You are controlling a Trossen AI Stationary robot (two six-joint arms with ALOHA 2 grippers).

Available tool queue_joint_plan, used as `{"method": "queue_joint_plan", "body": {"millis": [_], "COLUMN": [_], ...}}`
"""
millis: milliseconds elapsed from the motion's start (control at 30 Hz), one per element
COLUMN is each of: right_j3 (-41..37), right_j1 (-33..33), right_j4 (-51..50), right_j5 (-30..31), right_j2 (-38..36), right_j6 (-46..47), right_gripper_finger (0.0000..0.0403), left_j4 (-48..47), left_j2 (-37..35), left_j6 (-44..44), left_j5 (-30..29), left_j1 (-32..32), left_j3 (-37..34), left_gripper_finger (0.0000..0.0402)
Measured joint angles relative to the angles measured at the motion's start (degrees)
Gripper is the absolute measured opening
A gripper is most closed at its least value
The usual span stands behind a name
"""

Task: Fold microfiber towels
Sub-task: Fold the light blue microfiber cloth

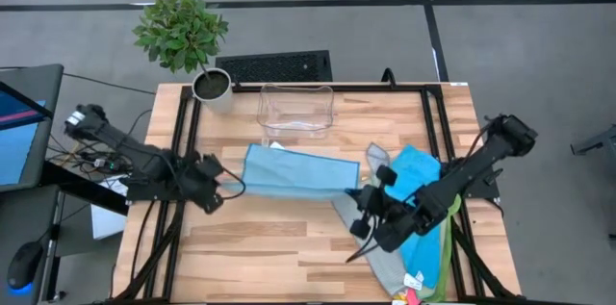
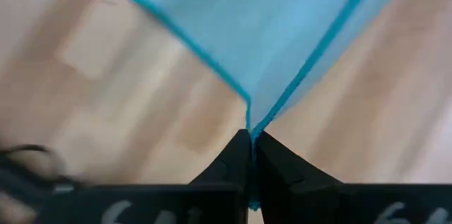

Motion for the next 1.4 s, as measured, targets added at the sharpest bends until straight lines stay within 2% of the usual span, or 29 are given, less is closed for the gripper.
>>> {"method": "queue_joint_plan", "body": {"millis": [167,300,600,700,767,967,1233,1400], "right_j3": [-0.54,-0.48,-0.52,-0.50,-0.50,-0.42,-0.47,-0.48], "right_j1": [1.79,3.42,6.36,6.85,6.27,1.12,-6.05,-8.16], "right_j4": [3.05,3.36,2.10,-0.63,-4.27,-15.17,-17.62,-19.34], "right_j5": [-4.77,-6.39,-6.55,-6.65,-6.98,-7.57,-10.93,-11.11], "right_j2": [3.64,6.63,7.79,7.65,6.72,4.64,5.73,6.28], "right_j6": [3.97,8.88,18.11,20.67,21.56,24.03,17.99,15.65], "right_gripper_finger": [0.0016,0.0017,0.0017,0.0020,0.0022,0.0016,0.0023,0.0018], "left_j4": [6.32,11.36,16.18,15.67,13.74,3.80,2.59,1.66], "left_j2": [2.16,5.57,16.13,18.27,18.33,15.36,14.69,14.77], "left_j6": [-7.00,-10.78,-15.37,-12.80,-9.35,-1.23,12.49,14.90], "left_j5": [0.95,2.37,6.26,5.39,3.31,-8.74,-14.66,-15.31], "left_j1": [-7.66,-11.88,-14.49,-14.64,-13.54,-7.44,2.62,6.65], "left_j3": [-0.15,-0.15,-0.02,1.05,2.01,4.60,4.55,4.53], "left_gripper_finger": [0.0000,0.0000,0.0000,0.0000,0.0000,0.0000,0.0000,0.0000]}}
